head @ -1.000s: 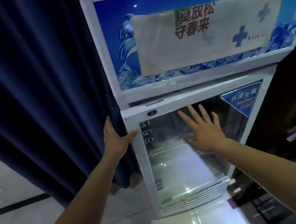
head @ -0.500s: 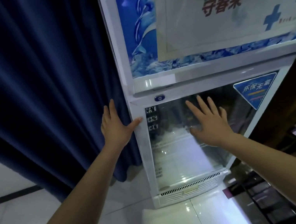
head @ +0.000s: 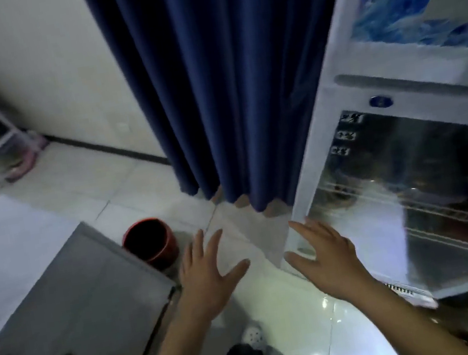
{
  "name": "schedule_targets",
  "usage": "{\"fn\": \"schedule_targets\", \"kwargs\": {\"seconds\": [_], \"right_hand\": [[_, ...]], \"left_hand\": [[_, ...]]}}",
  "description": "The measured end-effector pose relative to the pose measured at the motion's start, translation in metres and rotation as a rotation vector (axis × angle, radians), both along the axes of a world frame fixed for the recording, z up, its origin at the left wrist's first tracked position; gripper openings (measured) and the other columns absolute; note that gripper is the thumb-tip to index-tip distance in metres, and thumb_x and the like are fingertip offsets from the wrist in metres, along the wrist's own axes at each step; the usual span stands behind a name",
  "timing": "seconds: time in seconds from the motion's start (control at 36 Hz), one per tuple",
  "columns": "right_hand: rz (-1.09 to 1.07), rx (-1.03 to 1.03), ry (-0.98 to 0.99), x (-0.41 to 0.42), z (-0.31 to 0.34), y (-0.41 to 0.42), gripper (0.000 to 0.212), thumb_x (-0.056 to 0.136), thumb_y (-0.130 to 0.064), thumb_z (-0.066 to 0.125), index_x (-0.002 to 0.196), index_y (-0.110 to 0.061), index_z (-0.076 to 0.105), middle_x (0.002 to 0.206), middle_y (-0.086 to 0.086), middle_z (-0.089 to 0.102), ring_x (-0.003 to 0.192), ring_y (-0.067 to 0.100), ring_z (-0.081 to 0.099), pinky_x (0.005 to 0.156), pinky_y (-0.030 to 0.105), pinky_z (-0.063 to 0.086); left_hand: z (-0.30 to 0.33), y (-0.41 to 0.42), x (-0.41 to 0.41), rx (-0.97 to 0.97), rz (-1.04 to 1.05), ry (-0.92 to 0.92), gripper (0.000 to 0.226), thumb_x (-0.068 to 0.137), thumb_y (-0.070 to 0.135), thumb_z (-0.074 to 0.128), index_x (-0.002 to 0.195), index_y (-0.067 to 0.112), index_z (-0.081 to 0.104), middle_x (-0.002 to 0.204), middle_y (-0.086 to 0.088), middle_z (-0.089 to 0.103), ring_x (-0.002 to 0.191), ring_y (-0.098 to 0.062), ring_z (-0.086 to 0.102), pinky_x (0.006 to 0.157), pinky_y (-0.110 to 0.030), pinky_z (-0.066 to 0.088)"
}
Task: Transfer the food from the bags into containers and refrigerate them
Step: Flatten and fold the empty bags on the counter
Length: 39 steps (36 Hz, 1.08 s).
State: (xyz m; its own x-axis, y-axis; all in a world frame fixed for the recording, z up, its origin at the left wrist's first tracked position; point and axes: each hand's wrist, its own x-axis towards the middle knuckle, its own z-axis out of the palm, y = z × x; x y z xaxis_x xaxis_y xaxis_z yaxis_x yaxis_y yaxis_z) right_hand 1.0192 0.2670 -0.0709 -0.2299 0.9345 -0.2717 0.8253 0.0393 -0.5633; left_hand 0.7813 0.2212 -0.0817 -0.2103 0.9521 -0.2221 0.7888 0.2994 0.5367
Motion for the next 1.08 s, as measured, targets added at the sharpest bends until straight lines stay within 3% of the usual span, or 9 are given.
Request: {"fn": "schedule_targets", "kwargs": {"seconds": [0.11, 0.25, 0.44, 0.81, 1.08], "right_hand": [[0.129, -0.106, 0.166, -0.030, -0.009, -0.036, 0.064, 0.089, -0.059, 0.058, 0.148, -0.044, 0.036, 0.162, -0.009, 0.026, 0.149, 0.015, 0.020, 0.120, 0.044, 0.021], [0.387, -0.176, 0.213, -0.072, -0.007, -0.067, 0.062, 0.091, -0.055, 0.058, 0.148, -0.045, 0.035, 0.162, -0.009, 0.025, 0.150, 0.016, 0.017, 0.120, 0.046, 0.021], [0.586, -0.190, 0.225, -0.131, 0.009, -0.108, 0.061, 0.093, -0.051, 0.058, 0.149, -0.042, 0.035, 0.161, -0.011, 0.027, 0.149, 0.014, 0.019, 0.120, 0.046, 0.022], [0.765, -0.107, 0.153, -0.268, 0.029, -0.189, 0.062, 0.092, -0.055, 0.058, 0.148, -0.042, 0.036, 0.159, -0.013, 0.031, 0.145, 0.011, 0.028, 0.118, 0.043, 0.028], [0.777, -0.082, 0.153, -0.350, 0.029, -0.226, 0.062, 0.089, -0.056, 0.061, 0.146, -0.042, 0.040, 0.157, -0.015, 0.033, 0.144, 0.011, 0.030, 0.117, 0.046, 0.030]], "left_hand": [[-0.007, -0.085, -0.007, -0.054, 0.221, -0.020, 0.081, 0.088, 0.056, 0.065, 0.156, 0.031, 0.029, 0.167, -0.003, 0.019, 0.154, -0.023, 0.011, 0.122, -0.044, 0.017], [0.004, -0.182, -0.022, -0.162, 0.497, 0.005, 0.081, 0.090, 0.061, 0.060, 0.157, 0.035, 0.023, 0.169, 0.000, 0.008, 0.155, -0.022, 0.005, 0.125, -0.042, 0.014], [0.015, -0.272, -0.048, -0.129, 0.753, -0.040, 0.080, 0.089, 0.058, 0.063, 0.156, 0.036, 0.024, 0.167, 0.001, 0.015, 0.154, -0.019, 0.010, 0.124, -0.040, 0.017], [0.016, -0.372, -0.160, 0.091, 0.909, -0.159, 0.079, 0.090, 0.058, 0.063, 0.156, 0.040, 0.023, 0.167, 0.004, 0.013, 0.154, -0.016, 0.009, 0.124, -0.041, 0.019], [0.007, -0.431, -0.257, 0.172, 0.980, -0.210, 0.078, 0.089, 0.054, 0.066, 0.155, 0.041, 0.025, 0.167, 0.003, 0.015, 0.153, -0.016, 0.010, 0.121, -0.041, 0.020]]}}
